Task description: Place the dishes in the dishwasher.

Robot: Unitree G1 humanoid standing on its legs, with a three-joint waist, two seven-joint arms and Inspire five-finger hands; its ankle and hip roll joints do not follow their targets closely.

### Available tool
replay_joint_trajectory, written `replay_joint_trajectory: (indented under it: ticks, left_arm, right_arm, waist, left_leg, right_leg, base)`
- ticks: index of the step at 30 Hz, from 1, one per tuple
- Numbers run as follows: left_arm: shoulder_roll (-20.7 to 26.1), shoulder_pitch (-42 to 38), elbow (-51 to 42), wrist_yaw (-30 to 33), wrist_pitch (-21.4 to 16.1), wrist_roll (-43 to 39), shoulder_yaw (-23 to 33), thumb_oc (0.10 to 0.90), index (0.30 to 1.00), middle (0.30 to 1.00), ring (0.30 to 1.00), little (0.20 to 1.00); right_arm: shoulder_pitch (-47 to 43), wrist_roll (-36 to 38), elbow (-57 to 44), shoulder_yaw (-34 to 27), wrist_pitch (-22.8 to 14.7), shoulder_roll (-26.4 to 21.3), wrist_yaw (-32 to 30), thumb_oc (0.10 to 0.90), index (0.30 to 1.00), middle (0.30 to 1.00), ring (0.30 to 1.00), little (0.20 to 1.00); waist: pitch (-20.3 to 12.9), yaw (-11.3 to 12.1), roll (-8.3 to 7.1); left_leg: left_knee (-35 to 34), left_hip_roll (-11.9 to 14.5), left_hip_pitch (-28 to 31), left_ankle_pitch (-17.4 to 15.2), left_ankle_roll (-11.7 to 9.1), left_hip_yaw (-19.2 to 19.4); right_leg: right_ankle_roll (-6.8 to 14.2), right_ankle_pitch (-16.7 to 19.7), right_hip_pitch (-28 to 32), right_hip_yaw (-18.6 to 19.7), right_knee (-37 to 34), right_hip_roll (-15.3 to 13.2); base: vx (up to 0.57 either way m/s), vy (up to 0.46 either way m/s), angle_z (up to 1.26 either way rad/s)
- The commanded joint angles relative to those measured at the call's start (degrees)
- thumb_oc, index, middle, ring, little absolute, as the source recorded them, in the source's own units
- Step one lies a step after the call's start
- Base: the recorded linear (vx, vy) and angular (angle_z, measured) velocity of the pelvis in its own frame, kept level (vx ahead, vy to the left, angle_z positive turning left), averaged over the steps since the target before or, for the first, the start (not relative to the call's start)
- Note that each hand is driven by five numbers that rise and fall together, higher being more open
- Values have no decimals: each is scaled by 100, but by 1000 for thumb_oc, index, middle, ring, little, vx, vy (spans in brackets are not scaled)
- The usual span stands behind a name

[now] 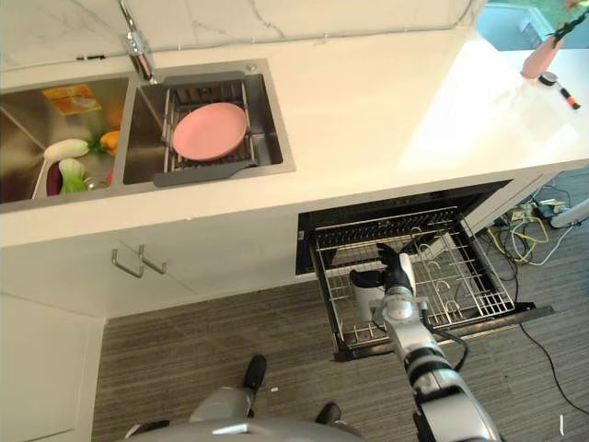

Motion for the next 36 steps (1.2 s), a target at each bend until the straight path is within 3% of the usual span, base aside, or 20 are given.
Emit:
replay_joint_trajectory:
  ticks: [1,7,9,11,12,15,16,17,18,21,23,24,25,27,29,30,32,34,35,36]
  left_arm:
    - [99,-73,481,-24,159,-128,-147,800,900,900,900,900]
    - [-50,121,678,64,209,-432,416,800,900,900,900,900]
    - [-77,88,681,142,139,-588,567,800,900,900,900,900]
    - [-102,86,644,153,132,-589,566,800,900,900,900,900]
    - [-183,70,558,285,72,-512,623,800,900,900,900,900]
    - [-269,101,491,309,68,-402,608,800,900,900,900,900]
    - [-289,145,494,326,69,-266,581,800,900,900,900,900]
    - [-290,147,494,326,69,-265,581,800,900,900,900,900]
    - [-261,152,461,421,47,-113,524,800,900,900,900,900]
    - [-240,37,379,479,39,88,349,800,900,900,900,900]
    - [-278,-25,339,501,74,270,208,800,900,900,900,900]
    - [-253,-144,265,497,90,530,112,800,900,900,900,900]
    - [-249,-144,266,498,90,531,105,800,900,900,900,900]
    - [-116,-294,207,546,132,587,74,800,900,900,900,900]
    - [-86,-319,238,565,141,604,119,800,900,900,900,900]
    - [-56,-302,270,571,163,633,120,800,900,900,900,900]
    - [-78,-265,302,483,245,799,37,800,900,900,900,900]
    - [-89,-239,307,420,269,882,-18,800,900,900,900,900]
    - [-125,-225,320,277,292,1042,-140,800,900,900,900,900]
    - [-126,-225,319,277,293,1043,-141,800,900,900,900,900]
  right_arm:
    - [-153,-120,-522,-247,-492,-719,-128,800,900,900,900,900]
    - [754,658,-2472,-984,-953,-430,25,800,900,900,900,900]
    - [1140,818,-3328,-1128,-1099,-440,113,800,900,900,900,900]
    - [1238,762,-3539,-1164,-1094,-481,128,800,900,900,900,900]
    - [1464,591,-4051,-1340,-1163,-533,170,800,900,900,900,900]
    - [1530,509,-4333,-1379,-1220,-552,216,800,900,900,900,900]
    - [1549,392,-4539,-1430,-1241,-576,259,800,900,900,900,900]
    - [1554,391,-4544,-1431,-1238,-576,259,800,900,900,900,900]
    - [1574,188,-4619,-1500,-1228,-644,222,800,900,900,900,900]
    - [1628,68,-4640,-1720,-1223,-674,87,800,900,900,900,900]
    - [1698,-158,-4661,-1947,-1246,-702,-94,800,900,900,900,900]
    - [1843,-851,-4697,-2316,-1116,-757,-398,800,900,900,900,900]
    - [1854,-860,-4707,-2323,-1112,-749,-401,800,900,900,900,900]
    - [1835,-984,-4699,-2712,-1056,-560,-723,800,900,900,900,900]
    - [1746,-1029,-4608,-2788,-1058,-492,-900,800,900,900,900,900]
    - [1585,-1038,-4625,-2746,-1062,-416,-1005,800,900,900,900,900]
    - [1564,-920,-4777,-2759,-1081,-284,-924,800,900,900,900,900]
    - [1609,-854,-4901,-2760,-1105,-246,-833,800,900,900,900,900]
    - [1610,-699,-5087,-2662,-1230,-238,-549,800,900,900,900,900]
    - [1611,-698,-5089,-2663,-1229,-238,-547,800,900,900,900,900]
  waist:
    - [-301,-41,148]
    - [-329,-256,250]
    - [-48,-332,218]
    - [-20,-378,223]
    - [90,-488,271]
    - [100,-583,331]
    - [62,-662,373]
    - [67,-658,373]
    - [-7,-742,397]
    - [-148,-911,502]
    - [-255,-966,562]
    - [-372,-1010,562]
    - [-382,-1014,539]
    - [-332,-1063,441]
    - [-284,-1037,436]
    - [-232,-1020,500]
    - [-204,-1128,537]
    - [-185,-1140,558]
    - [-184,-1185,576]
    - [-183,-1183,579]
  left_leg:
    - [24,577,342,-419,-371,446]
    - [230,809,532,-506,-433,666]
    - [1426,696,-61,-687,-518,709]
    - [1697,636,-253,-660,-535,723]
    - [2055,821,-521,-518,-582,1225]
    - [1825,1173,-369,-357,-612,1634]
    - [1472,1429,-142,-256,-684,1685]
    - [1453,1429,-122,-247,-686,1692]
    - [1168,1737,7,-141,-765,1616]
    - [780,2020,161,-75,-830,1655]
    - [622,2005,196,-134,-853,1766]
    - [621,1740,194,-361,-836,1797]
    - [641,1708,174,-372,-821,1787]
    - [827,1168,237,-899,-507,1766]
    - [855,1045,332,-1013,-414,1927]
    - [889,878,415,-1122,-196,2087]
    - [837,716,561,-1154,-32,2098]
    - [781,645,647,-1153,33,2101]
    - [681,531,791,-1163,102,2070]
    - [679,536,795,-1163,99,2072]
  right_leg:
    - [226,-87,-172,100,64,-289]
    - [104,-225,-221,589,64,-58]
    - [40,-281,-221,713,64,-79]
    - [31,-288,-236,661,64,-116]
    - [38,-364,-114,477,64,-194]
    - [92,-310,-82,428,64,-280]
    - [199,-190,-65,457,65,-407]
    - [199,-190,-58,461,64,-407]
    - [350,-81,-102,466,112,-628]
    - [585,27,-177,344,243,-979]
    - [690,88,-153,201,259,-1133]
    - [795,364,-191,95,425,-1556]
    - [810,369,-194,86,429,-1589]
    - [850,1044,-421,203,1143,-2232]
    - [849,1190,-614,148,1440,-2377]
    - [806,1117,-825,-78,1844,-2396]
    - [641,770,-1043,208,2245,-2035]
    - [592,594,-1190,401,2426,-1809]
    - [424,157,-1332,517,2298,-1285]
    - [421,155,-1329,517,2297,-1279]
  base:
    - [-8,-45,-7]
    - [14,-88,-36]
    - [-115,-129,-30]
    - [-123,-12,4]
    - [-98,96,32]
    - [-11,189,40]
    - [40,321,12]
    - [38,526,8]
    - [7,306,8]
    - [-30,576,31]
    - [37,514,20]
    - [58,628,34]
    - [67,657,45]
    - [96,653,103]
    - [30,534,51]
    - [2,518,-10]
    - [57,554,-41]
    - [69,280,-24]
    - [59,181,8]
    - [117,272,-3]
